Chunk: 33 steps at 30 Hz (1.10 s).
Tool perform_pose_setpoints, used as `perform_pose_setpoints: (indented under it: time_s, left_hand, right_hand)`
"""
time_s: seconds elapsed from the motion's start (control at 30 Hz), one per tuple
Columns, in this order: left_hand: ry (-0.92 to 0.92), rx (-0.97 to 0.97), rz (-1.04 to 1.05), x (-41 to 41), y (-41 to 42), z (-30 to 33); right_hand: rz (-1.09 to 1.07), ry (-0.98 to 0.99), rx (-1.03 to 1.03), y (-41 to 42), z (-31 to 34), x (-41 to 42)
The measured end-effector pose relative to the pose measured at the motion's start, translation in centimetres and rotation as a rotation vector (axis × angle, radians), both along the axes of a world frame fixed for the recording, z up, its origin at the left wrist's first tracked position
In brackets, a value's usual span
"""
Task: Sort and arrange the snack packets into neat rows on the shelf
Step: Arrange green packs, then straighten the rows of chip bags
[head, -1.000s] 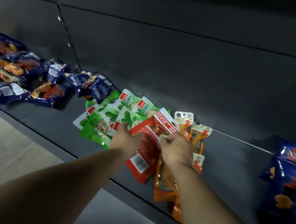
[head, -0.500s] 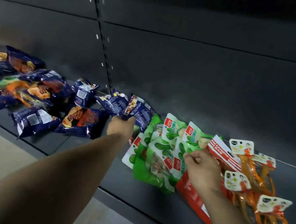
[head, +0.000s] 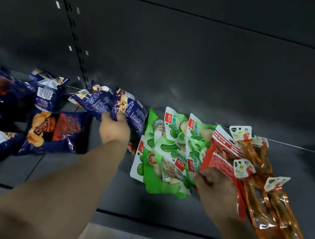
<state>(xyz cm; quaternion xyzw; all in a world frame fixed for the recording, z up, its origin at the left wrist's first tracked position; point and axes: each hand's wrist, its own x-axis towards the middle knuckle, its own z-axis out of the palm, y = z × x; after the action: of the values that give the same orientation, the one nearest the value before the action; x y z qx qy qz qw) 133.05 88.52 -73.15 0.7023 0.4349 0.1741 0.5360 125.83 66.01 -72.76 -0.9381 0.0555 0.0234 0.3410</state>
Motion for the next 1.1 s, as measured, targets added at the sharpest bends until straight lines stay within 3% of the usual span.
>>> perform_pose_setpoints:
  time_s: [0.17, 0.27, 0.37, 0.47, 0.53, 0.63, 0.8, 0.9, 1.0, 1.1]
  left_hand:
    - [-0.283, -0.079, 0.065, -1.2, -2.3, 2.5]
    - [-0.428, -0.092, -0.025, -2.6, -3.6, 5.1]
    - [-0.438, -0.088, -0.18, -4.8, -4.8, 8.0]
    - [-0.381, -0.246, -0.458, -7.3, -6.1, 10.9]
    - [-0.372, -0.207, -0.446, -7.1, -6.5, 10.5]
    - [-0.305, -0.165, -0.374, -5.8, -6.4, 9.6]
    - [-0.298, -0.149, -0.492, -6.2, -7.1, 9.7]
    - [-0.349, -0.141, -0.502, -6.2, -7.8, 9.1]
    - [-0.395, -0.204, -0.368, -5.7, -7.8, 8.0]
    - [-0.329, -0.193, -0.309, -4.9, -7.6, 6.1]
  right_hand:
    - [-0.047, 0.065, 0.02, 4.1, 2.5, 0.3]
    - [0.011, -0.048, 0.022, 7.0, 4.8, -0.1]
    - [0.159, -0.05, -0.006, 8.2, 4.9, 1.2]
    - [0.087, -0.207, -0.022, 4.7, -2.4, 6.0]
    - [0.22, -0.193, 0.004, 5.2, 0.8, 3.9]
    - [-0.048, -0.287, -0.072, 8.3, 7.8, -0.2]
    - [-0.032, -0.216, -0.062, 7.2, 7.2, 0.5]
    - [-0.058, -0.195, 0.069, 5.6, 6.7, 0.3]
    - [-0.109, -0.069, 0.259, 3.5, 6.3, 0.4]
    - [-0.115, 0.029, 0.406, 0.9, 6.7, 0.2]
